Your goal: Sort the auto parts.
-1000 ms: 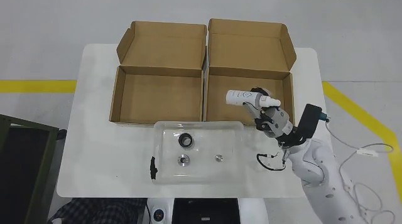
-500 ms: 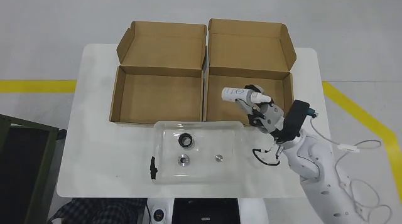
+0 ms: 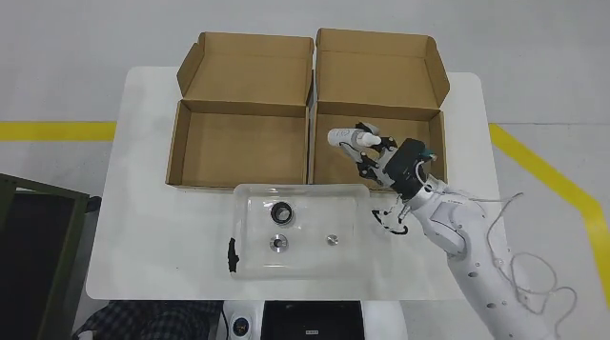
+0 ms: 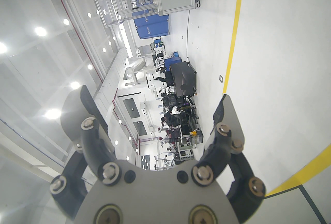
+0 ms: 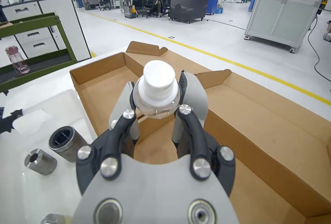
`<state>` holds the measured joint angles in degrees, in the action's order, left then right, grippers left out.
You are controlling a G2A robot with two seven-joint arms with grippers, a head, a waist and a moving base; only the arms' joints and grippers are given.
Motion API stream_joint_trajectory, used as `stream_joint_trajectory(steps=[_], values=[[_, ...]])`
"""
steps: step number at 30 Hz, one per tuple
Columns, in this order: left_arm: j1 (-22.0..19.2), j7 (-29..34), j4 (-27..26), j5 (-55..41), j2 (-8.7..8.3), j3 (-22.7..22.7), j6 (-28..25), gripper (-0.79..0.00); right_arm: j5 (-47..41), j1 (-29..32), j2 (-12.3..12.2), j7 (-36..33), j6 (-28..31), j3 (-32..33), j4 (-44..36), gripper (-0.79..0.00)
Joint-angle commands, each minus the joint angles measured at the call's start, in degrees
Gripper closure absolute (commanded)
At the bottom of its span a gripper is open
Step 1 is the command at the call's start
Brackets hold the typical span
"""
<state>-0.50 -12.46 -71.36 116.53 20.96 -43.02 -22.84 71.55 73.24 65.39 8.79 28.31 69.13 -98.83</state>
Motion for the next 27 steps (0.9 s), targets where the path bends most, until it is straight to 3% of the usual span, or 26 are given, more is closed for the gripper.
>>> stream_joint_trajectory(steps=[1, 27], values=[[0.0, 0.0, 0.0, 0.0, 0.0, 0.0, 0.0, -0.785, 0.41, -1.22, 0.15, -1.39, 0.15, -0.76, 1.16, 0.0], [0.0, 0.0, 0.0, 0.0, 0.0, 0.0, 0.0, -0.785, 7.45, -12.99, 2.2, -13.44, -0.75, -8.72, 13.61, 0.0]])
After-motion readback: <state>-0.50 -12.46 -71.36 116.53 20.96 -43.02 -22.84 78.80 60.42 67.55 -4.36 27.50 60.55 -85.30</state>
